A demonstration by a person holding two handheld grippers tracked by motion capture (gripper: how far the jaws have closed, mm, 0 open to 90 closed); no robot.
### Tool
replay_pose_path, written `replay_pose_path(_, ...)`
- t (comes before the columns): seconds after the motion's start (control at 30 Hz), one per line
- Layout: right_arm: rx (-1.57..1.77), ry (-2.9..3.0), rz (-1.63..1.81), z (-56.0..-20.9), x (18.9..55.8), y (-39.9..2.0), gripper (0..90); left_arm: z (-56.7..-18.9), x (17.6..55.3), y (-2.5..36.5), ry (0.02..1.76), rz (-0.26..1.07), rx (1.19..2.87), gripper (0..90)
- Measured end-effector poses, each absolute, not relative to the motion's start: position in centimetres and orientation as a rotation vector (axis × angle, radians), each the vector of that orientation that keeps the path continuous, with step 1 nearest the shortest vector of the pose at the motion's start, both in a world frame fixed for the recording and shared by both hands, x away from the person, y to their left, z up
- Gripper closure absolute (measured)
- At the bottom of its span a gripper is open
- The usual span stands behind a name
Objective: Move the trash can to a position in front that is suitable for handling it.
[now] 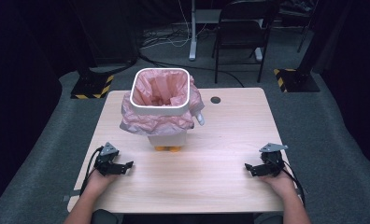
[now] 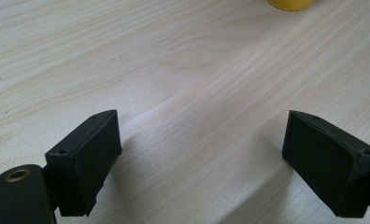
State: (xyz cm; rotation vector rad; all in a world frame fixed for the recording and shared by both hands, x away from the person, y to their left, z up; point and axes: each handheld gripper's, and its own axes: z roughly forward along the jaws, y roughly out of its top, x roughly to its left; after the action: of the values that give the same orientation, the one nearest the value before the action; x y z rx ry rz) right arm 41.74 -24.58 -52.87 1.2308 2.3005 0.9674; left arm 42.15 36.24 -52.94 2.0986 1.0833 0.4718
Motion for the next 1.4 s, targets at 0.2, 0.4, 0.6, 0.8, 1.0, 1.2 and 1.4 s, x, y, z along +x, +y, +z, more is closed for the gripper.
replay_pose_path(0.2,1.241,2.291,0.965,-52.8,41.6,-24.5,1.0,-52.9,42.2,36.3,1.094,0.479,2.085,15.2)
replay_pose_path(0.4,1.209,2.294,0.998,-52.6,41.2,-24.7,18.8,-52.8,42.0,36.2,1.086,0.471,2.089,19.7)
replay_pose_path(0.6,1.193,2.299,1.010,-52.3,40.9,-24.9,31.6,-52.3,41.9,35.9,1.082,0.451,2.126,27.9)
replay_pose_path(0.8,1.221,2.321,0.966,-51.8,41.0,-24.7,37.7,-52.0,41.8,35.9,1.103,0.414,2.114,32.2)
replay_pose_path(1.0,1.227,2.325,0.957,-51.5,41.1,-24.4,37.3,-51.4,41.5,36.1,1.114,0.378,2.089,34.6)
replay_pose_path(1.2,1.229,2.342,0.962,-51.1,41.2,-24.0,42.4,-50.9,41.2,36.1,1.085,0.347,2.087,37.5)
replay_pose_path(1.4,1.222,2.304,1.037,-50.7,40.7,-24.1,36.6,-50.4,41.3,36.0,1.063,0.338,2.071,35.0)
